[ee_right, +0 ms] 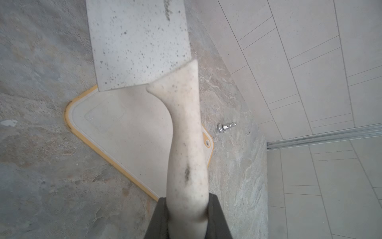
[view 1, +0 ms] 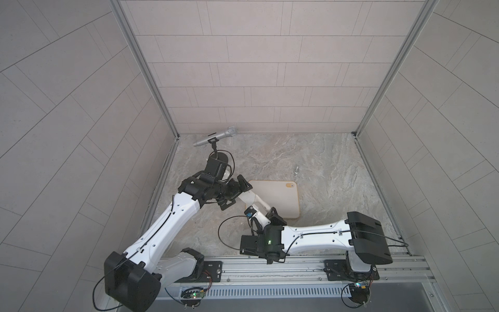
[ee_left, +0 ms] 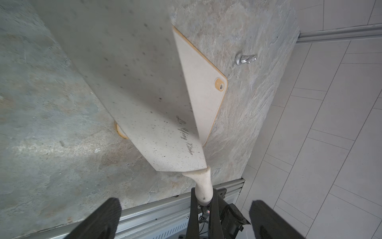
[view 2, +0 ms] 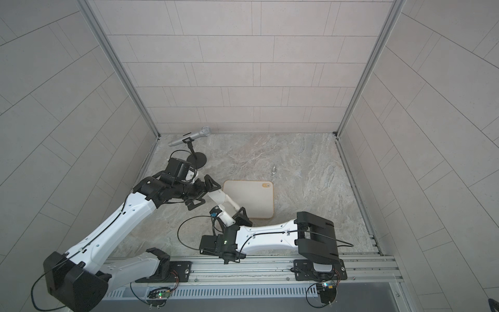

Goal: Align the knife with the edge of the cutting board
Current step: Pick up the knife at the center of the board.

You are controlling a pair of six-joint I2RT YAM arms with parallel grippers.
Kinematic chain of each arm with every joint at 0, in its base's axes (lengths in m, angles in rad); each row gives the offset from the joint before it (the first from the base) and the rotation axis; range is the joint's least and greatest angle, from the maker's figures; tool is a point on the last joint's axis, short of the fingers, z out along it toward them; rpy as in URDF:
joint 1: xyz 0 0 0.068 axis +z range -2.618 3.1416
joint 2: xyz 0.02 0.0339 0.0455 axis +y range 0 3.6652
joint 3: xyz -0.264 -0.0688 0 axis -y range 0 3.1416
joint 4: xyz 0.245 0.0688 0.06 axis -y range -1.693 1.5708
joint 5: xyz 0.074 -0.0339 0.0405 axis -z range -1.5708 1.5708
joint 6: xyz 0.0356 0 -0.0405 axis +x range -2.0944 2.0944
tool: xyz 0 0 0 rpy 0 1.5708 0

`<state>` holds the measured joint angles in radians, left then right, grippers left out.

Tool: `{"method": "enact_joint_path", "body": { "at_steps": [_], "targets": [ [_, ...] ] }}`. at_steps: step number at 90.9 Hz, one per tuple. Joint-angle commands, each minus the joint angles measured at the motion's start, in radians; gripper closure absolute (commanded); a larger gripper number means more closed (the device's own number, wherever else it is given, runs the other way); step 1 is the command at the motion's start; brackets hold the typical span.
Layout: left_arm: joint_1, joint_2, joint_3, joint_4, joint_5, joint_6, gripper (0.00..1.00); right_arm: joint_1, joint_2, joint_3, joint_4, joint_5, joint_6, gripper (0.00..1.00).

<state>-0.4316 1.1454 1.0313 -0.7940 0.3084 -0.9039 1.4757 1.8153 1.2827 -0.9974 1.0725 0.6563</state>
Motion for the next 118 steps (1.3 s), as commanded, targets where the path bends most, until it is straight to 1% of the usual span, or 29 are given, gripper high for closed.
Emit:
{"method": "enact_joint_path", "body": {
  "at_steps": [1,13,26,44,59,74,80,89,102,118],
  "targets": [
    [-0.041,-0.002,-0.013,-0.009,-0.022,-0.041,0.00,0.026,0.057,0.056,-0.123,0.134,0.089,1.00],
    [-0.098,-0.003,-0.045,0.027,-0.040,-0.078,0.00,0.042,0.095,0.077,-0.153,0.152,0.126,1.00],
    [-0.163,0.001,-0.098,0.098,-0.069,-0.124,0.00,0.050,0.102,0.082,-0.149,0.150,0.140,1.00],
    [-0.298,0.033,-0.127,0.193,-0.188,-0.165,0.00,0.058,0.119,0.100,-0.173,0.150,0.166,1.00],
    [-0.367,0.058,-0.156,0.293,-0.288,-0.181,0.00,0.068,0.114,0.104,-0.182,0.137,0.187,1.00],
    [-0.392,0.077,-0.167,0.352,-0.363,-0.155,0.03,0.078,0.092,0.089,-0.166,0.109,0.192,1.00],
    [-0.396,0.088,-0.182,0.385,-0.363,-0.154,0.05,0.078,0.083,0.082,-0.155,0.098,0.187,1.00],
    [-0.413,0.106,-0.199,0.433,-0.370,-0.162,0.07,0.079,0.079,0.078,-0.149,0.093,0.185,1.00],
    [-0.436,0.143,-0.209,0.474,-0.382,-0.168,0.12,0.083,0.081,0.085,-0.149,0.090,0.192,1.00],
    [-0.451,0.159,-0.223,0.536,-0.357,-0.179,0.19,0.082,0.087,0.089,-0.154,0.090,0.208,1.00]
  ]
}}
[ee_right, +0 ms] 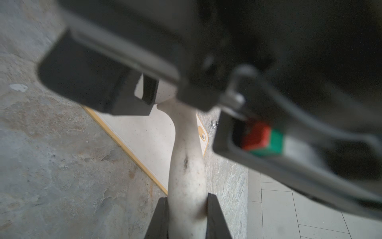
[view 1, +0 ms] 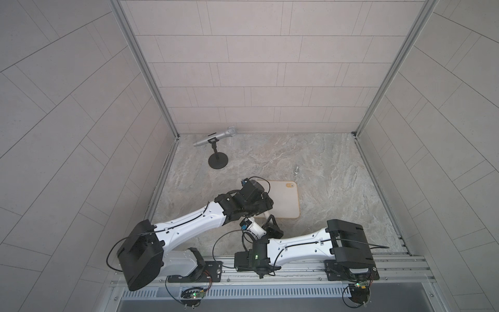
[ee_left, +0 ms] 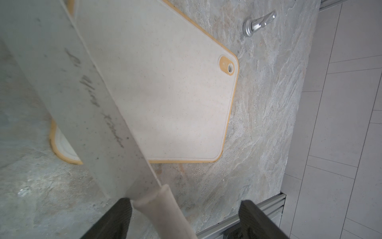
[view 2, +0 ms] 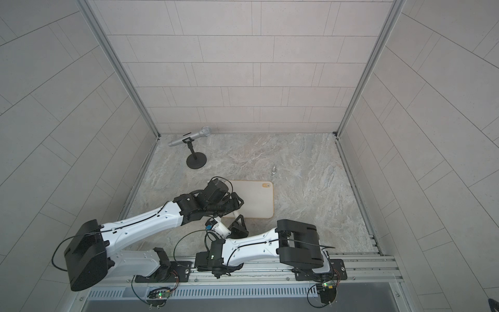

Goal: Align the knife with the edge of the cutting board
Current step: Pick up the knife at the center of the board.

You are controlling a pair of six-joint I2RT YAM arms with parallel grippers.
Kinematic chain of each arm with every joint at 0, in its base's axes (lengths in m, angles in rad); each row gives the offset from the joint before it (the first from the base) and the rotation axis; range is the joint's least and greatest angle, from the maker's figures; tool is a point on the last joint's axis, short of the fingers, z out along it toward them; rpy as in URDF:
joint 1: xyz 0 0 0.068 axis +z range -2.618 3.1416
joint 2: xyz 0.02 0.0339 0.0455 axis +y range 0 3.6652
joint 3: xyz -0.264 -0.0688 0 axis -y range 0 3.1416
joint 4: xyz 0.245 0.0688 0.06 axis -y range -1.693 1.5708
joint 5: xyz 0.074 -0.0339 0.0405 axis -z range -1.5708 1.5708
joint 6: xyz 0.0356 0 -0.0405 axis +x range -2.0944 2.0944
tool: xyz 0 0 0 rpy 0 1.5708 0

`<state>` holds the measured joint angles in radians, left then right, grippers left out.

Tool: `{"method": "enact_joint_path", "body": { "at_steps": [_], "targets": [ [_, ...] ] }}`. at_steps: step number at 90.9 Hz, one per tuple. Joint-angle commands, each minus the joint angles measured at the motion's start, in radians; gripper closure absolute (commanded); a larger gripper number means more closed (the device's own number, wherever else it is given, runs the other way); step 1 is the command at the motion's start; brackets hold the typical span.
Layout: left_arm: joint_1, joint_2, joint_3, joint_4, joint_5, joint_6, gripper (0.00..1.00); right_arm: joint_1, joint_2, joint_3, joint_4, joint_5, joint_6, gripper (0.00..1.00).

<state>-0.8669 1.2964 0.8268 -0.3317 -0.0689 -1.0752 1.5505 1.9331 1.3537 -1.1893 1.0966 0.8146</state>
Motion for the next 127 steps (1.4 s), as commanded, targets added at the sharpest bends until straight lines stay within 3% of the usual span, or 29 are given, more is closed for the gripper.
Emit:
{"method": "enact_joint_path", "body": {
  "at_steps": [1,17,40,62,84,108,127],
  "targets": [
    [-0.016,0.009,-0.018,0.075,0.021,-0.008,0.20,0.007,-0.030,0.018,0.037,0.066,0.051,1.00],
    [-0.024,-0.004,-0.034,0.089,0.063,-0.008,0.28,0.035,-0.028,0.010,0.052,0.069,0.041,1.00],
    [-0.024,-0.022,-0.069,0.087,0.155,0.036,0.32,0.042,-0.028,0.000,0.057,0.086,0.025,1.00],
    [-0.024,-0.021,-0.076,0.086,0.179,0.080,0.45,0.055,-0.011,0.005,0.067,0.098,-0.001,1.00],
    [-0.024,0.001,-0.073,0.084,0.201,0.118,0.64,0.063,0.007,-0.001,0.072,0.101,-0.010,1.00],
    [-0.023,0.024,-0.081,0.091,0.190,0.121,0.99,0.064,0.022,-0.017,0.091,0.101,-0.016,1.00],
    [-0.022,0.034,-0.109,0.109,0.181,0.123,1.00,0.071,0.023,-0.050,0.111,0.098,-0.017,1.00]
  ]
}}
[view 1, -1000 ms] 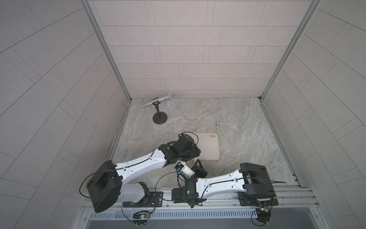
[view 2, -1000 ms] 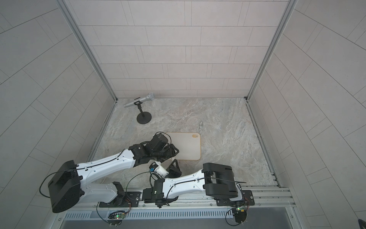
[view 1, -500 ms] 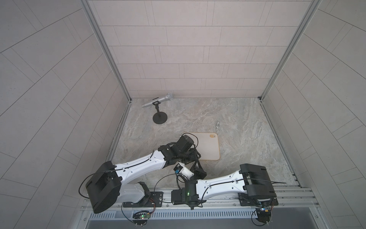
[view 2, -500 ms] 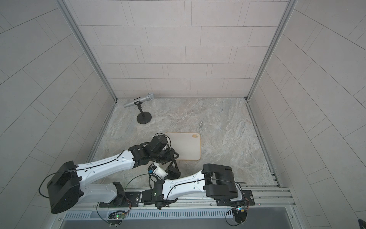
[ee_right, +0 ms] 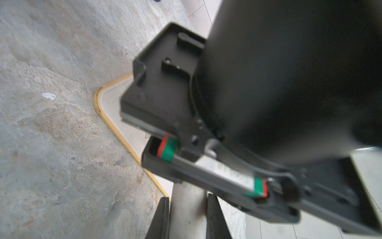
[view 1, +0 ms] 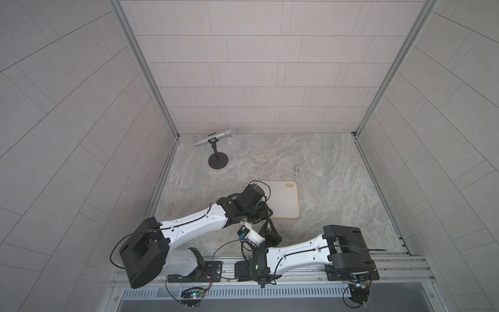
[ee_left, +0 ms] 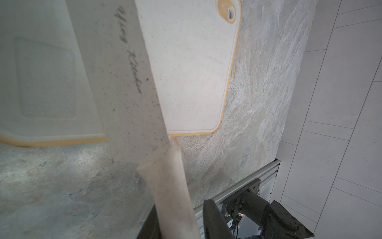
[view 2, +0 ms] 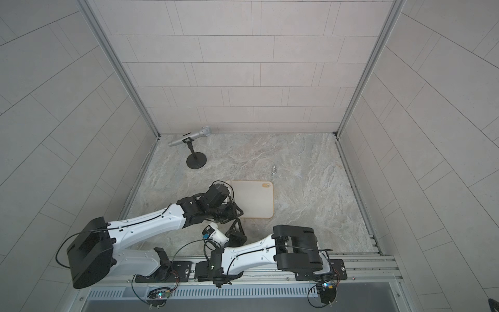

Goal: Align the knife with the edge of the cutting board
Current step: Pick up the knife at the center of the board.

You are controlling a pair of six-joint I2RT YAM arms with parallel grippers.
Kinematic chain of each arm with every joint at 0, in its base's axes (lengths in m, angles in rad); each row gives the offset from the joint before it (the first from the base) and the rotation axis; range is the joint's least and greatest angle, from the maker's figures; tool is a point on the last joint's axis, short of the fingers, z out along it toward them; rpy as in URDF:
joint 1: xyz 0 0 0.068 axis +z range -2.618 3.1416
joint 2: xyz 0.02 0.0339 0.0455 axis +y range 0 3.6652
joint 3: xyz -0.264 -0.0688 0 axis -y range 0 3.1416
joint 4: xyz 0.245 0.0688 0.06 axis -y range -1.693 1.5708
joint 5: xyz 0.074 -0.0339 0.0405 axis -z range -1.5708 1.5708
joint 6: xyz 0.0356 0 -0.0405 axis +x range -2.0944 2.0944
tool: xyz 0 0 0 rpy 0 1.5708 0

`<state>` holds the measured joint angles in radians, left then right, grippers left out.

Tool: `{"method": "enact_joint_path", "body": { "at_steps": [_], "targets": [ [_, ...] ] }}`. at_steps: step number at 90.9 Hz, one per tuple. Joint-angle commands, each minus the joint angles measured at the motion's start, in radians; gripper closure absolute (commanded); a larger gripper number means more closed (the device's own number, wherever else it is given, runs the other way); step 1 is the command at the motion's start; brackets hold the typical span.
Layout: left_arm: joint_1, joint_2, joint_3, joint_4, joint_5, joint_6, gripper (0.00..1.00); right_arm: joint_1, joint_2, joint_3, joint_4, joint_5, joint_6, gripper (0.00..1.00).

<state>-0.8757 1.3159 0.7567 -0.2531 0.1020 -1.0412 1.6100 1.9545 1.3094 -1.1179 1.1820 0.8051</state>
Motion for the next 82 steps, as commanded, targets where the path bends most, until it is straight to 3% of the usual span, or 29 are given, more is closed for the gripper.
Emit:
{"method": "enact_joint_path", "body": {
  "at_steps": [1,25,51,65,76,82],
  "targets": [
    [-0.013,0.013,-0.042,0.033,0.009,0.087,1.00,0.012,0.001,-0.007,0.039,0.012,-0.006,1.00],
    [-0.005,-0.005,-0.101,0.094,-0.006,0.103,1.00,0.030,-0.027,-0.076,0.125,-0.014,-0.014,1.00],
    [-0.001,0.006,-0.148,0.168,-0.020,0.130,1.00,0.035,-0.066,-0.154,0.239,-0.048,-0.036,0.88],
    [0.008,0.026,-0.175,0.203,-0.020,0.130,1.00,0.035,-0.071,-0.181,0.272,-0.055,-0.033,0.89],
    [0.022,0.025,-0.204,0.237,-0.014,0.125,1.00,0.035,-0.078,-0.201,0.279,-0.055,-0.017,0.99],
    [0.032,0.015,-0.215,0.244,-0.008,0.124,1.00,0.036,-0.083,-0.214,0.282,-0.055,-0.005,1.00]
  ]
}}
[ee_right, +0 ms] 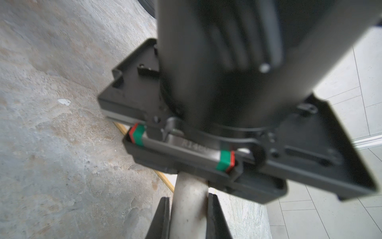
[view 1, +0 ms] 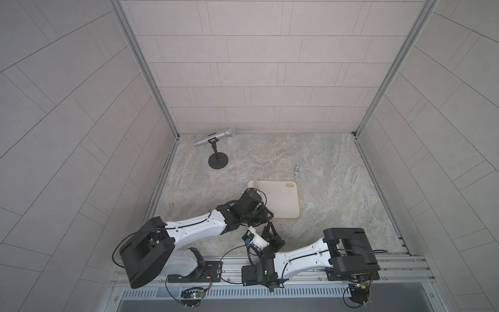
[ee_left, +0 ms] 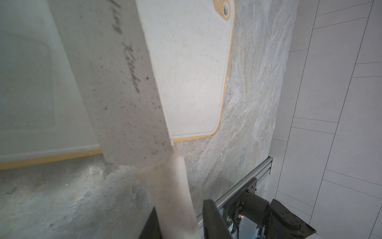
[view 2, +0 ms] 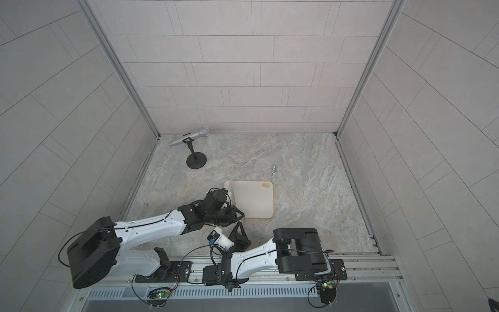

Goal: Align the knife with the edge of the cutting board
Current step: Pick up the knife at the center of the board.

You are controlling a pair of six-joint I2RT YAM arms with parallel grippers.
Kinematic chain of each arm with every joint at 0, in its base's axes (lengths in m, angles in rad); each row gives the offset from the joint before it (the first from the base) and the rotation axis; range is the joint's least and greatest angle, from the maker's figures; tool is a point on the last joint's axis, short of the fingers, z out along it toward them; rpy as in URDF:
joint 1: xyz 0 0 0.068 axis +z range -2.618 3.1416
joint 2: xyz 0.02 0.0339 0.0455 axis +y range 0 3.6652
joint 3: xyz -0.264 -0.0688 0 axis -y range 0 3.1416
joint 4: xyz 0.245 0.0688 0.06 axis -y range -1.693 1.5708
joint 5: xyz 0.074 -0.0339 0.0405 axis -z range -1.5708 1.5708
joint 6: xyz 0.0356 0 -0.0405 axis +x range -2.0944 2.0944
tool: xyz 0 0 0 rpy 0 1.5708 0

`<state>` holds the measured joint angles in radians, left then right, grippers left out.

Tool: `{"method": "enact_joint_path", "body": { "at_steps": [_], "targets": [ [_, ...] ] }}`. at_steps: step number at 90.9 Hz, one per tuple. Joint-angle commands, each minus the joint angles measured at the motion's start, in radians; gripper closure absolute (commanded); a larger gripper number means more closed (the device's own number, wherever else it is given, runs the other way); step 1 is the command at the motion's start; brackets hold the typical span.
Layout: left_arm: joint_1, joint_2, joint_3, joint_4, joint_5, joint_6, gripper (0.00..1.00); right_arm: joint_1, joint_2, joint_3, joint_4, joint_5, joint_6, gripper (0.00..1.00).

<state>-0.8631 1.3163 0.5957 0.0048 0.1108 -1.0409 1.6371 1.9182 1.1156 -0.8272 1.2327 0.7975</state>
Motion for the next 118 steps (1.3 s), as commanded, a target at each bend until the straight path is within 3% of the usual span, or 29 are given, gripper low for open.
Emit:
{"method": "enact_joint_path", "body": {
  "at_steps": [1,24,40,52,70,81,101,118],
  "targets": [
    [0.020,0.012,-0.055,-0.014,-0.015,0.125,1.00,0.008,-0.048,-0.023,-0.009,-0.105,0.005,1.00],
    [0.055,-0.051,-0.062,-0.035,-0.008,0.154,1.00,0.010,-0.073,-0.061,-0.011,-0.092,0.049,1.00],
    [0.064,-0.046,-0.060,-0.028,-0.003,0.165,1.00,0.009,-0.078,-0.065,-0.007,-0.085,0.050,0.68],
    [0.065,-0.027,-0.062,-0.022,-0.006,0.165,1.00,0.013,-0.114,-0.060,-0.017,-0.088,0.056,0.34],
    [0.072,-0.027,-0.063,-0.026,-0.008,0.168,1.00,0.044,-0.302,-0.129,0.122,-0.157,-0.058,0.08],
    [0.078,-0.040,-0.065,-0.035,-0.008,0.171,1.00,0.049,-0.489,-0.224,0.236,-0.259,-0.120,0.00],
    [0.084,-0.054,-0.062,-0.044,-0.014,0.177,1.00,0.005,-0.925,-0.463,0.418,-0.471,-0.151,0.00],
    [0.084,-0.056,-0.062,-0.033,-0.011,0.179,1.00,-0.150,-1.231,-0.642,0.482,-0.741,-0.077,0.00]
  ]
}}
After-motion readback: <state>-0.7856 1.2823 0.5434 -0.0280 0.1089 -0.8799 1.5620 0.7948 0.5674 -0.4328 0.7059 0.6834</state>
